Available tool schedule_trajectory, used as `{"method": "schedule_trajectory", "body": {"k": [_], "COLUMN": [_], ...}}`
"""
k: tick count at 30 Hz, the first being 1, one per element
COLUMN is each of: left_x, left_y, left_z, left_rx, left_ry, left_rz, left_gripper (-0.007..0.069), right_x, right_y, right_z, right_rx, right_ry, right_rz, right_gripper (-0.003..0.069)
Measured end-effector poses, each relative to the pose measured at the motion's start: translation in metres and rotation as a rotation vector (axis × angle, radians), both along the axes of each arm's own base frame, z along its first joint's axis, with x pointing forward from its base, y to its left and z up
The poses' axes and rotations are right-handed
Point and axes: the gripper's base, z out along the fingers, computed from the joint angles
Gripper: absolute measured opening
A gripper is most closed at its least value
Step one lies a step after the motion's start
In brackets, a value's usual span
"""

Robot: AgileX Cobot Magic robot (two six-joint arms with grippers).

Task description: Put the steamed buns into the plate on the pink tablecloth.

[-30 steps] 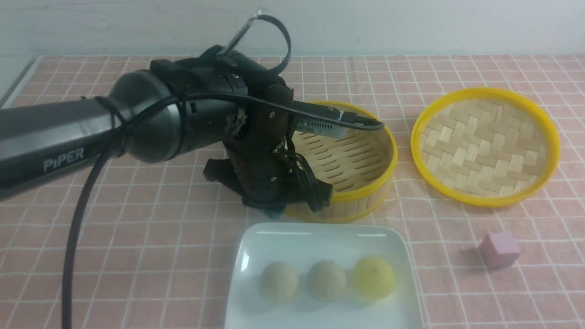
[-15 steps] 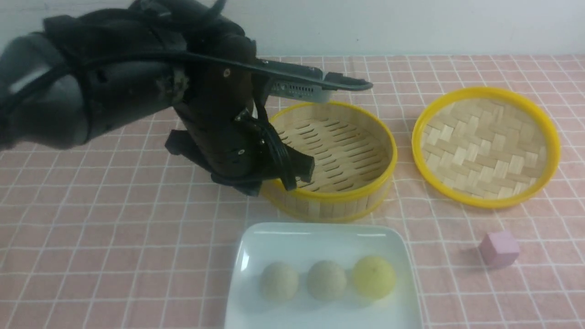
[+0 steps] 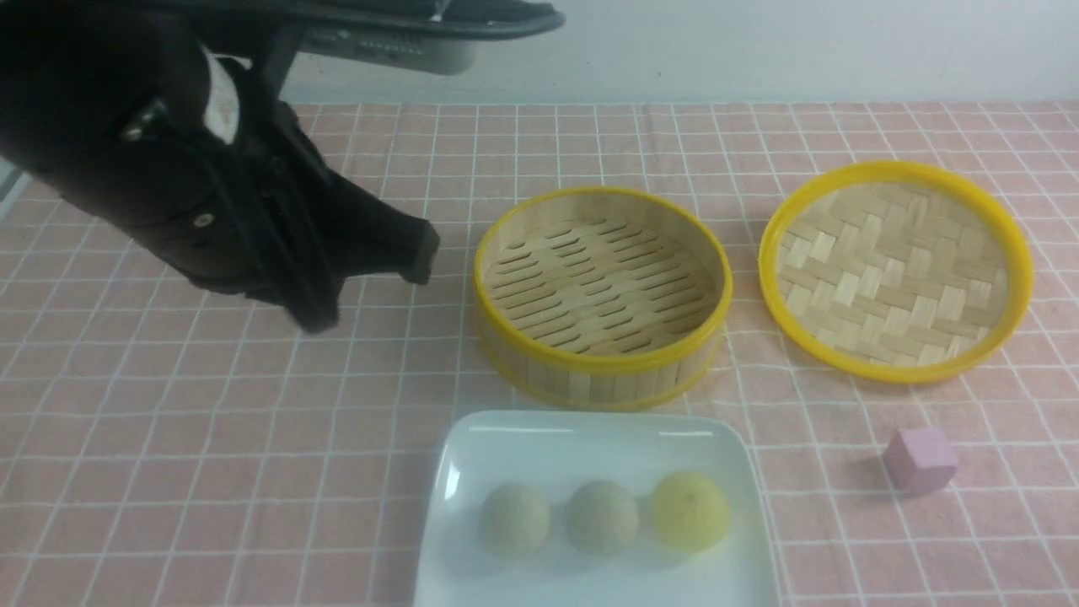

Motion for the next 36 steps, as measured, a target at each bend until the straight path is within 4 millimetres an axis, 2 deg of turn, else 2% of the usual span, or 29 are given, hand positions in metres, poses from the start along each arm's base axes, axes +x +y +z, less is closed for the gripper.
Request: {"method": "schedule_trajectory", "body": {"k": [1,4,5,9,10,12,17,21,24,29,36], "left_x": [-0.001,-0.026,-0.026,-0.066,-0.070,-0.094,-0.119,-0.126,-0.129,-0.129,-0.128], "left_y": [0.001,0.022,0.022,0.056,0.060,0.080,0.098,0.097,0.095,0.094,0.097], "left_z": [0.000,0.000,0.000,-0.022,-0.021,-0.044,-0.086,-0.102,-0.111,-0.131,-0.145], "left_rx": [-0.001,-0.013,-0.013,-0.065,-0.078,-0.170,-0.406,-0.601,-0.662,-0.641,-0.564], "left_ry": [-0.002,-0.026,-0.026,-0.028,-0.038,-0.068,-0.226,-0.429,-0.492,-0.470,-0.405], "left_rz": [0.000,0.001,0.001,0.052,0.057,0.108,0.127,0.023,-0.028,-0.036,-0.002], "left_gripper": [0.0012,0.0014,0.0014,0.0016,0.0016,0.0016,0.0021,0.0025,0.0029,0.0033,0.0040], "right_x": [0.000,0.000,0.000,0.000,0.000,0.000,0.000,0.000,0.000,0.000,0.000], "right_y": [0.000,0.000,0.000,0.000,0.000,0.000,0.000,0.000,0.000,0.000,0.000], "right_z": [0.000,0.000,0.000,0.000,0.000,0.000,0.000,0.000,0.000,0.000,0.000], "right_rx": [0.000,-0.002,-0.002,-0.003,-0.003,-0.004,-0.005,-0.006,-0.006,-0.006,-0.007], "right_ry": [0.000,0.000,0.000,0.000,0.000,0.000,0.000,0.000,-0.001,-0.001,-0.001], "right_rz": [0.000,0.000,0.000,0.000,0.000,0.000,0.000,0.000,-0.001,-0.001,-0.001], "right_gripper": [0.0049,0.0055,0.0055,0.0061,0.0061,0.0061,0.0062,0.0062,0.0062,0.0068,0.0080]}}
